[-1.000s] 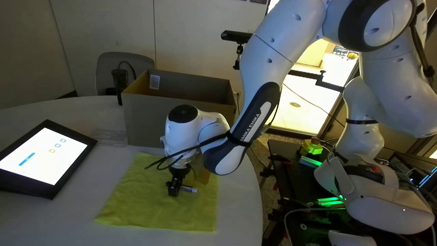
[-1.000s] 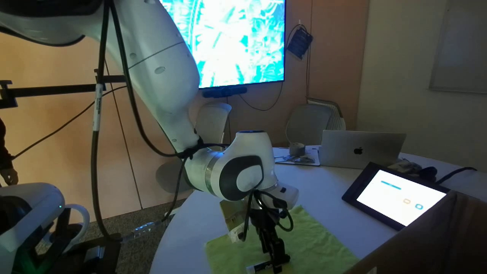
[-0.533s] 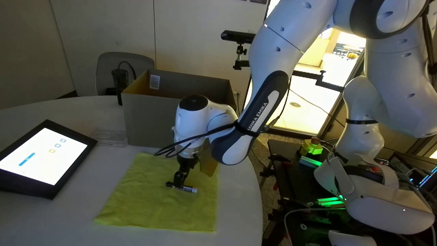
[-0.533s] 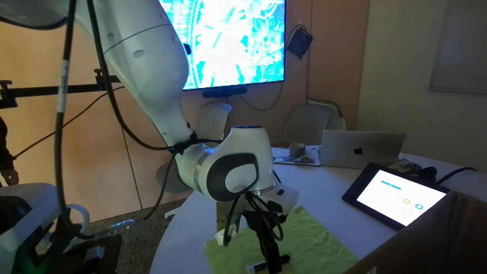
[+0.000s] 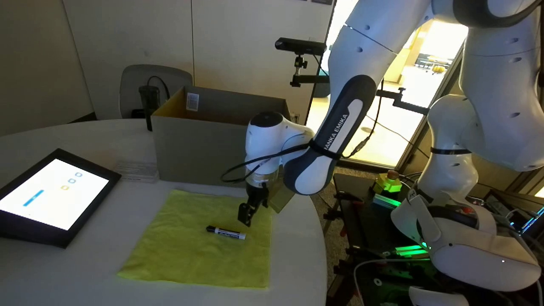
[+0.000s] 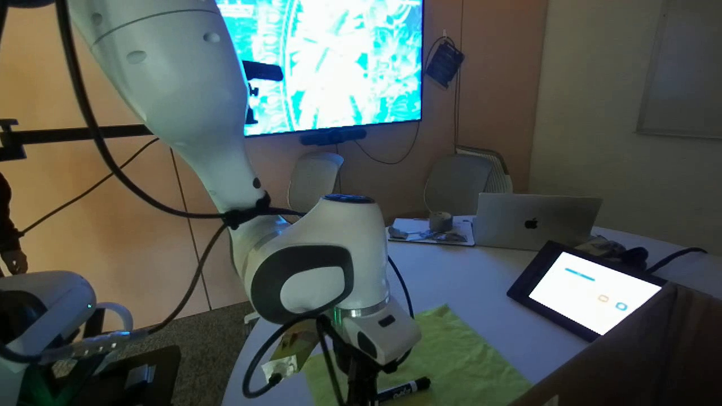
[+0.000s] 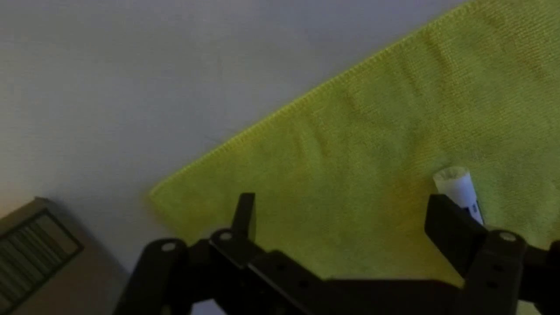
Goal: Put the black marker on the towel, fold the towel twice then place it inside the box
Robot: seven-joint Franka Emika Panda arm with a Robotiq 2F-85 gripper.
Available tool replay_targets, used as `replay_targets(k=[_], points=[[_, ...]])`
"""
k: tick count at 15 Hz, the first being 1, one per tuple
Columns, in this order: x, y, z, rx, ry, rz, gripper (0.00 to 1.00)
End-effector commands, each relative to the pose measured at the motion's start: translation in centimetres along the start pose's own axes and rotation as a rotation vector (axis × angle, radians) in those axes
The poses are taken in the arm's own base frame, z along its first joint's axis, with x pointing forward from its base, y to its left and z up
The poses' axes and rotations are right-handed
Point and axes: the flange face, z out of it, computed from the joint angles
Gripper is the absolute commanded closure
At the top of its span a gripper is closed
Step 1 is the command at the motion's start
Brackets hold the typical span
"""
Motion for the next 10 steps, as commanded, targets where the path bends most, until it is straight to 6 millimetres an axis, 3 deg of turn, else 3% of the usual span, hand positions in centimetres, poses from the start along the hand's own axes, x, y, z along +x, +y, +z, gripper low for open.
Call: replay_targets(k=[1, 10], points=[[-1.3, 2.4, 0.5, 0.059, -0.005, 0.113, 0.0], [0.0, 5.9, 3.4, 0.164, 0.048, 0.307, 0.0]])
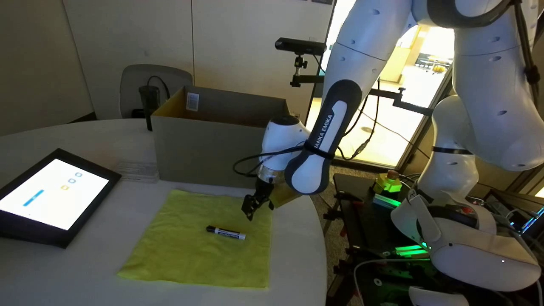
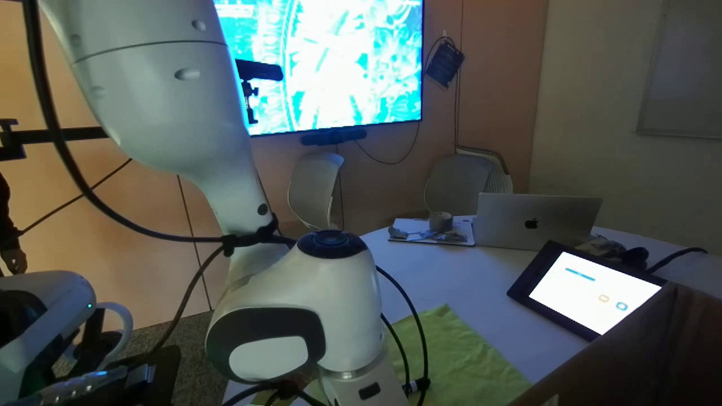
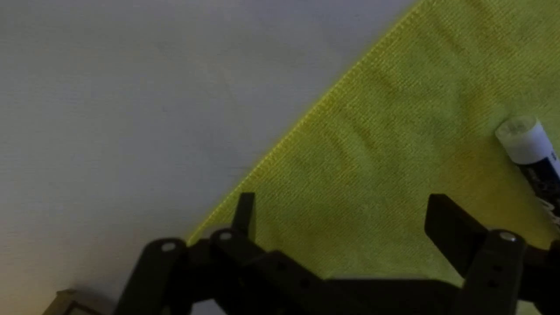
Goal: Put the black marker on the towel, fold the towel twice then place it inside the box
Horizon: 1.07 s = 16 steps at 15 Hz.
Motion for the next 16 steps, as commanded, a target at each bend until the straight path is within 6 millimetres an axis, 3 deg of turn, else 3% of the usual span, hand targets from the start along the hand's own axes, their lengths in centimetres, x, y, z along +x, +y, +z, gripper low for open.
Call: replay_targets(k=[1, 8, 16], points=[[0.7, 1.3, 0.8, 0.037, 0.032, 0.039, 0.0], [1.2, 3.4, 2.6, 0.009, 0.053, 0.108, 0.0], [1.7, 3.0, 2.8, 0.008, 0.101, 0.132, 0.0]])
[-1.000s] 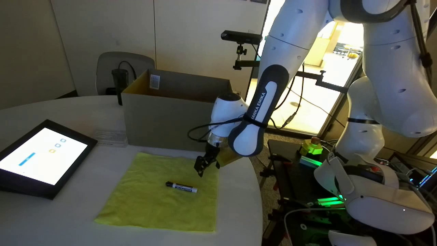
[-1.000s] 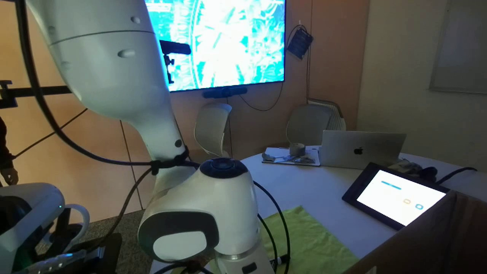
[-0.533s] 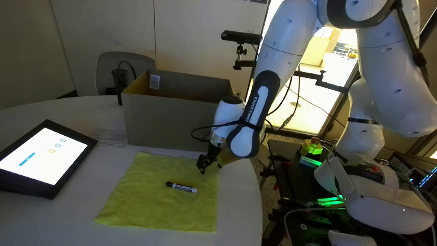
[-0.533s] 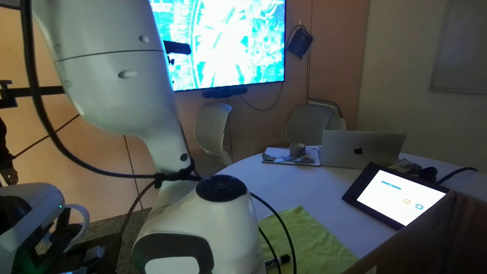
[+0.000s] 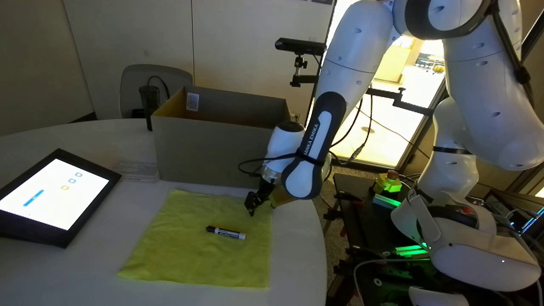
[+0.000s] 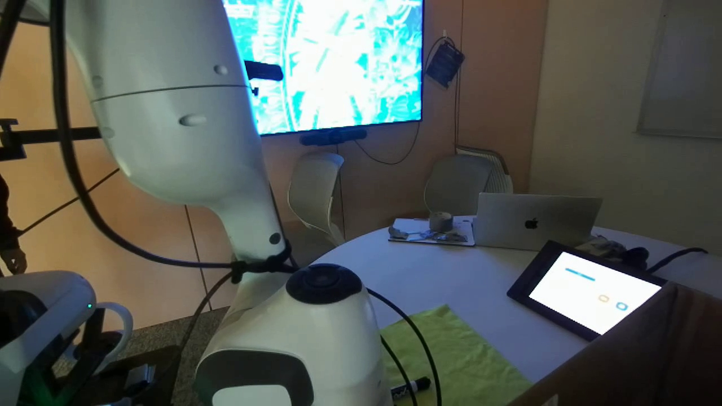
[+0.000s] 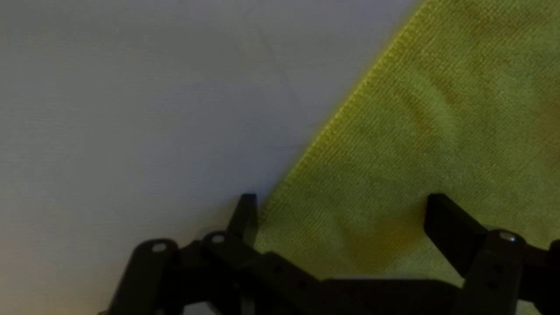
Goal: Put the black marker on the towel, fold the towel twice then place it inside the box
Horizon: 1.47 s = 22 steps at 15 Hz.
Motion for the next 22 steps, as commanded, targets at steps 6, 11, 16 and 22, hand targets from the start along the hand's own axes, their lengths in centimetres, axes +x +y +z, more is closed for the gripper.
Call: replay_targets(k=[6, 11, 16, 22], points=[[0.1, -0.6, 0.3, 0.01, 0.052, -0.004, 0.46], [0.5, -1.8, 0.1, 0.033, 0.053, -0.016, 0.84], [0.2, -3.8, -0.1, 0.078, 0.036, -0.031, 0.92], [-0.9, -6.5, -1.4, 0.159, 0.009, -0.089, 0.93]])
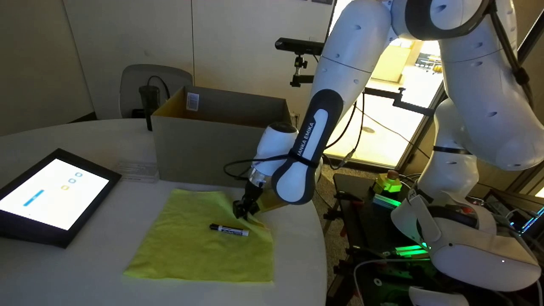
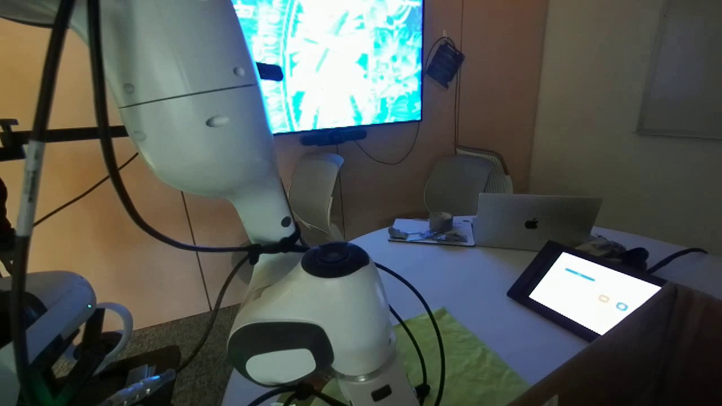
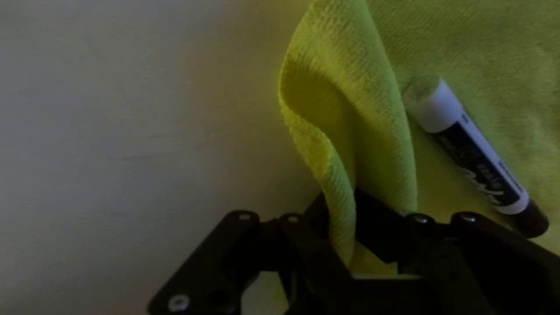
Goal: Put the black marker on the towel, fold the towel twice then place it inside the box
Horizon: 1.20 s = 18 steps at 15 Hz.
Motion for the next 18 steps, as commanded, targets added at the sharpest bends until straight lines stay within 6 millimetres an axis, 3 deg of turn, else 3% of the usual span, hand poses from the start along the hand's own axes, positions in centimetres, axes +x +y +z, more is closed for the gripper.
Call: replay_targets(k=[1, 10, 14, 18], points=[[-0.1, -1.7, -0.9, 0.063, 0.003, -0.051, 0.93], [-3.6, -6.4, -3.4, 0.213, -0.045, -0.275, 0.93], [-6.5, -8.5, -2.4, 0.25, -0.117, -0.401, 0.93], [-9.3, -9.1, -0.8, 0.237, -0.195, -0.527, 0.93]])
